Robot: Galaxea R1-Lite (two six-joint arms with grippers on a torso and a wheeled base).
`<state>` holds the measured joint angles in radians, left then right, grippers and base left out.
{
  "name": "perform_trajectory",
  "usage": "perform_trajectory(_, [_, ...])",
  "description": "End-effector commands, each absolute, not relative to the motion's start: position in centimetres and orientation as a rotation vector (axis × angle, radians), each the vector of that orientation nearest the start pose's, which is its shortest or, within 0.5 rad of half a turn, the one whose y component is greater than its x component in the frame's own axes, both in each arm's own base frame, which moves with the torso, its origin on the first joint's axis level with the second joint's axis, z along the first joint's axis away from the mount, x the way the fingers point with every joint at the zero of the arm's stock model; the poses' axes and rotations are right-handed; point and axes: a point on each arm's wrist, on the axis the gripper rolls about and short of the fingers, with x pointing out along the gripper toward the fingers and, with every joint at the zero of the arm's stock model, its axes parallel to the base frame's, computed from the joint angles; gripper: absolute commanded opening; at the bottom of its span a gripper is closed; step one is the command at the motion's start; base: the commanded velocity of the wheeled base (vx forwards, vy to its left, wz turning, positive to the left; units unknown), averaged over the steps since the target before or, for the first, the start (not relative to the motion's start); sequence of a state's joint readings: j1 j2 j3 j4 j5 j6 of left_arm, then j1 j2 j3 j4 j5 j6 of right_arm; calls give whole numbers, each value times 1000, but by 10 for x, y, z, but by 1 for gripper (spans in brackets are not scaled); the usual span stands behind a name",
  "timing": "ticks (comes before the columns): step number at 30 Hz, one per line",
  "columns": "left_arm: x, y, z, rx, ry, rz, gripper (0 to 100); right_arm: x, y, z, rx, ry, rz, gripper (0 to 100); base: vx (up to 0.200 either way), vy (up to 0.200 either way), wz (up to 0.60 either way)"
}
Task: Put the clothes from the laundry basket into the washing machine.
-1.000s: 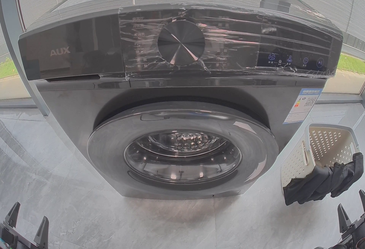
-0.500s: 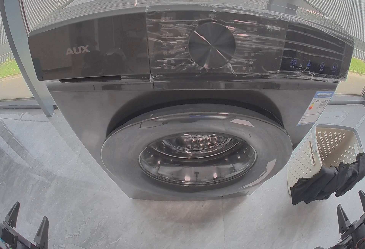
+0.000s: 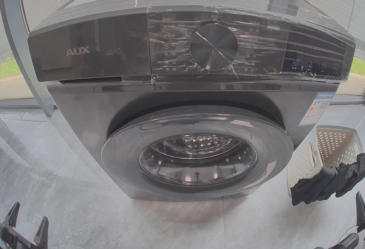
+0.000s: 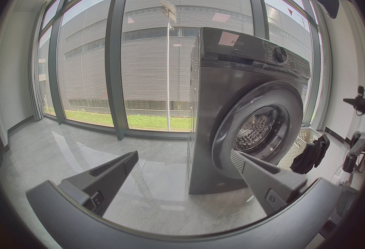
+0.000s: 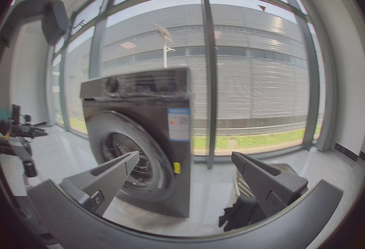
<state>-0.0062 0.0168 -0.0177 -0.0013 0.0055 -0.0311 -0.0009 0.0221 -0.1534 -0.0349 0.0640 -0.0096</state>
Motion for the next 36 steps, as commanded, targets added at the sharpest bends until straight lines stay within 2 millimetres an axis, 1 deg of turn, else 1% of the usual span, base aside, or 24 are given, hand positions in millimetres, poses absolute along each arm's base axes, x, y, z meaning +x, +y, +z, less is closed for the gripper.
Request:
perform_trajectory(1, [-23,0,76,-32,-2,0,100,-36,6,174,-35,-123,258,100,0,0,0])
perform_trajectory(2, [-23,0,76,-31,-2,0,100,-35,6,174,-34,-115,266,100,0,0,0])
perform_trajectory(3, [-23,0,76,-31,-2,0,100,-17,8,175,-27,-12,376,100,0,0,0])
perform_trajectory(8, [-23,0,76,-31,-2,0,100,20,12,165,-35,195,571,100,0,0,0])
perform_trajectory(9, [-23,0,76,-31,-2,0,100,20,12,165,-35,195,571,100,0,0,0])
perform_trajectory(11, [-23,0,76,-31,-2,0,100,40,14,165,-18,267,634,100,0,0,0])
perform_trajectory(13, [-23,0,76,-29,-2,0,100,55,16,164,-7,316,674,100,0,0,0])
perform_trajectory(14, [-23,0,76,-29,-2,0,100,58,17,164,-6,324,685,100,0,0,0])
perform_trajectory(15, [-23,0,76,-29,-2,0,100,68,20,164,0,346,721,100,0,0,0])
perform_trajectory(17, [-23,0,76,-29,-2,0,100,78,24,164,-2,359,748,100,0,0,0])
perform_trajectory(18, [-23,0,76,-31,-2,0,100,84,26,164,-4,362,756,100,0,0,0])
perform_trajectory(19, [-23,0,76,-31,-2,0,100,84,26,164,-4,362,756,100,0,0,0])
perform_trajectory(21, [-23,0,76,-31,-2,0,100,107,30,159,-8,401,740,100,0,0,0])
perform_trajectory(22, [-23,0,76,-31,-2,0,100,112,31,158,-9,405,737,100,0,0,0])
perform_trajectory(25, [-23,0,76,-31,-2,0,100,135,37,154,-16,414,724,100,0,0,0])
perform_trajectory(26, [-23,0,76,-31,-2,0,100,136,37,153,-16,414,722,100,0,0,0])
perform_trajectory(27, [-23,0,76,-31,-2,0,100,146,39,152,-22,412,707,100,0,0,0])
perform_trajectory(28, [-23,0,76,-31,-2,0,100,153,41,151,-26,408,695,100,0,0,0])
perform_trajectory(29, [-23,0,76,-31,-2,0,100,153,41,151,-26,408,695,100,0,0,0])
perform_trajectory(30, [-23,0,76,-31,-2,0,100,161,43,149,-35,392,674,100,0,0,0])
perform_trajectory(36, [-23,0,76,-31,-2,0,100,180,48,150,-23,359,629,100,0,0,0])
